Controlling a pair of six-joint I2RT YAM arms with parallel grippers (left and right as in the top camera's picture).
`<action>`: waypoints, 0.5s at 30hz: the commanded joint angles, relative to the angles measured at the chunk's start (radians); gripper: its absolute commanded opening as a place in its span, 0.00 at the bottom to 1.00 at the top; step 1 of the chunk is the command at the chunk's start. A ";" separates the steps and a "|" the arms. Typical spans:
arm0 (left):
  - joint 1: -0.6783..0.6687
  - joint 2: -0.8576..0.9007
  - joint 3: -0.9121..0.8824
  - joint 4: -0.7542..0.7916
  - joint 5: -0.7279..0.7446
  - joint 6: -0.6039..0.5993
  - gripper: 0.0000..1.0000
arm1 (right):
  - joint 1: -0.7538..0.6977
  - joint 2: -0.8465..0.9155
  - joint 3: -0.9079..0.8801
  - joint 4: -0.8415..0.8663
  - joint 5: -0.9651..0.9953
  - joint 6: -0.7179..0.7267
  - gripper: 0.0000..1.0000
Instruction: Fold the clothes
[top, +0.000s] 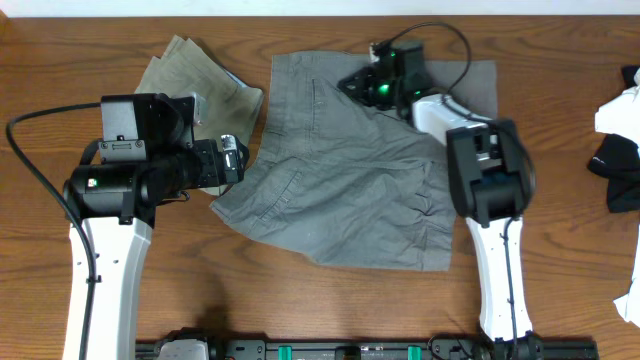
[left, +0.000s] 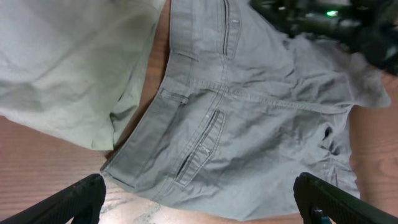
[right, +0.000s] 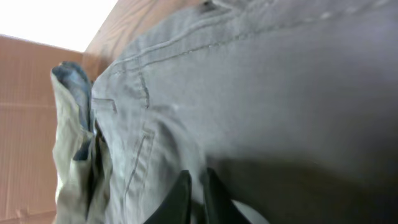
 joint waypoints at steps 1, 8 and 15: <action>-0.003 -0.006 0.020 0.001 -0.008 0.010 0.98 | -0.120 -0.160 -0.001 -0.115 -0.027 -0.215 0.18; -0.003 -0.006 0.020 0.003 -0.008 0.010 0.98 | -0.283 -0.473 -0.001 -0.609 0.123 -0.462 0.33; -0.003 -0.006 0.020 0.020 -0.008 0.010 0.98 | -0.388 -0.566 -0.007 -1.084 0.414 -0.516 0.22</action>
